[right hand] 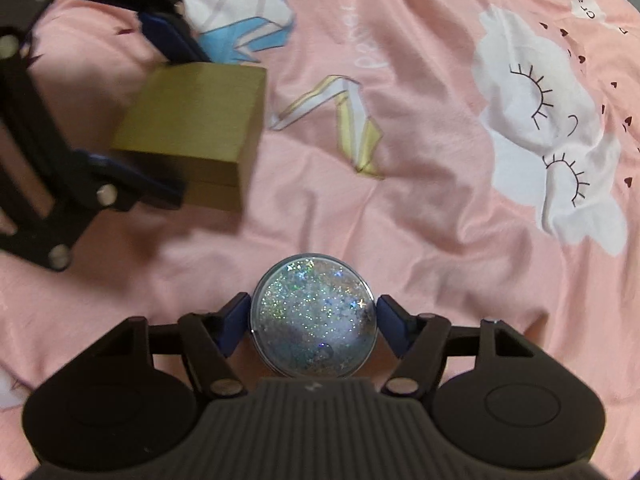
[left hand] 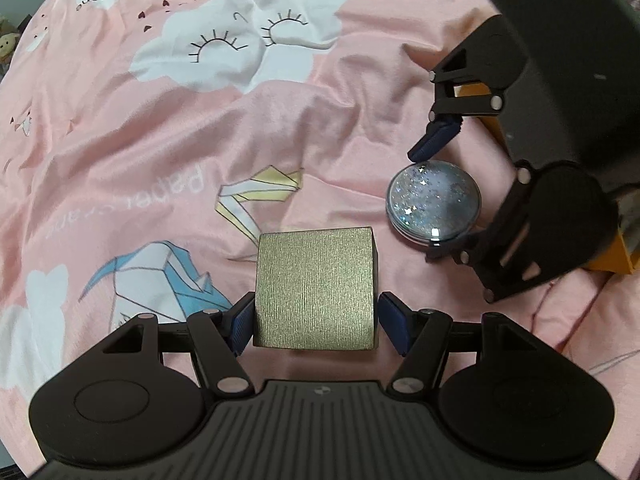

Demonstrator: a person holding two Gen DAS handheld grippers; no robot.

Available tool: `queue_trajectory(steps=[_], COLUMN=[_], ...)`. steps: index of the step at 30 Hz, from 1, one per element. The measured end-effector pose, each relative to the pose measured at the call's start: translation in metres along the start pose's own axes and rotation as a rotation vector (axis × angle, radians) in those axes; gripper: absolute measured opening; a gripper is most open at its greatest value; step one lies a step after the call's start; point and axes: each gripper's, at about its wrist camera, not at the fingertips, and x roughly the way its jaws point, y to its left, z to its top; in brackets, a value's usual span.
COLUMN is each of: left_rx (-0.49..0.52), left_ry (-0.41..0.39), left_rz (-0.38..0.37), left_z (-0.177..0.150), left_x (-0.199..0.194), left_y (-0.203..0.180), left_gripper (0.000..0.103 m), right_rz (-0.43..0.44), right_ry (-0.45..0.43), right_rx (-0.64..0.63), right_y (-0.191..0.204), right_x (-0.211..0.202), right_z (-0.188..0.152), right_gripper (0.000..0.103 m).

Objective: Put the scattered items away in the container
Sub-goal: 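Carry the tan cube box and glittery mirror over the box with both grippers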

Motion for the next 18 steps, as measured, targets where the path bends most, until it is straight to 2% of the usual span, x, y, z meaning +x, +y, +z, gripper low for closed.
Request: queue_trajectory(steps=[3, 5, 10, 18], left_rx=[-0.010, -0.017, -0.019, -0.013], left_ry=[-0.016, -0.031, -0.080, -0.158], left_rz=[-0.005, -0.016, -0.018, -0.025], left_z=[-0.005, -0.008, -0.015, -0.018], left_x=[-0.008, -0.016, -0.041, -0.078], left_y=[-0.005, -0.008, -0.021, -0.048], left_gripper=[0.075, 0.075, 0.075, 0.075], right_rz=[0.005, 0.011, 0.005, -0.070], right_ry=[-0.029, -0.058, -0.154, -0.292], right_rx=[-0.007, -0.002, 0.029, 0.091], right_y=[0.010, -0.005, 0.020, 0.028], right_x=[-0.018, -0.039, -0.077, -0.125], right_z=[-0.015, -0.039, -0.065, -0.107], right_gripper=[0.071, 0.070, 0.070, 0.070])
